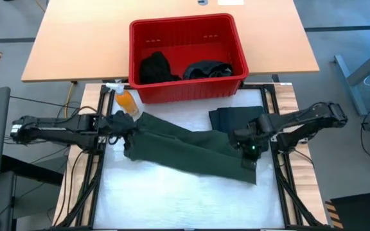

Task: Fold Laundry from Bin
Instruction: Fold the green polo shirt

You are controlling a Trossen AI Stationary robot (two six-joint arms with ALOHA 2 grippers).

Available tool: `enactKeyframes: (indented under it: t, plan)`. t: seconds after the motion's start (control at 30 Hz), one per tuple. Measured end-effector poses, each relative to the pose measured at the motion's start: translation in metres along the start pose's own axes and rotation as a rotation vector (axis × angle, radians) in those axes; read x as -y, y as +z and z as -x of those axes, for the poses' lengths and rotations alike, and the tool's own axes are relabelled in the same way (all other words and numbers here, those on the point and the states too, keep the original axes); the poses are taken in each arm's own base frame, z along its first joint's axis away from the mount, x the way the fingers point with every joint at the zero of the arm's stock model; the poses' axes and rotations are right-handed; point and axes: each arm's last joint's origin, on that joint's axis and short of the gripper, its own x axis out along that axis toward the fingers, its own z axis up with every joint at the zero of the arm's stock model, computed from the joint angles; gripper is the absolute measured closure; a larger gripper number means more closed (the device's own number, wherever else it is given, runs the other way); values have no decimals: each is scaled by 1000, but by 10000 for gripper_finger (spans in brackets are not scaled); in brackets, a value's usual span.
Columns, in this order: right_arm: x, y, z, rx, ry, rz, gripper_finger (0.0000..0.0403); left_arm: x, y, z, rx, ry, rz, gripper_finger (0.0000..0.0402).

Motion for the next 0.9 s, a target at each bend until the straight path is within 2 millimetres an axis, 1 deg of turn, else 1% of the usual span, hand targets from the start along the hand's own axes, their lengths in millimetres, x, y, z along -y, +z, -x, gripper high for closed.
enactKeyframes:
  t: [0.1,0.2,0.3,0.4,0.53,0.63,0.73,0.8,0.9]
  plan:
    - [15,6,6,2,-15,-14,385,-10,4,-7,-21,52,3,401]
    - [28,12,9,-3,-40,-64,385,-16,6,-18,-77,53,4,401]
    - [40,16,11,-18,-75,-89,385,-17,7,-34,-141,28,1,401]
    - [50,20,13,-1,-135,-120,385,-17,7,-49,-196,40,-13,401]
    - [62,23,15,-12,-207,-158,385,-16,6,-64,-234,49,-29,401]
    - [67,27,13,-28,-261,-144,385,-16,6,-70,-252,54,-38,401]
    - [68,29,12,-30,-269,-119,377,-17,6,-71,-241,91,-43,401]
    - [68,31,11,-21,-266,-113,361,-18,8,-71,-223,120,-32,395]
    - [69,33,10,-27,-282,-110,331,-17,11,-67,-214,126,-41,373]
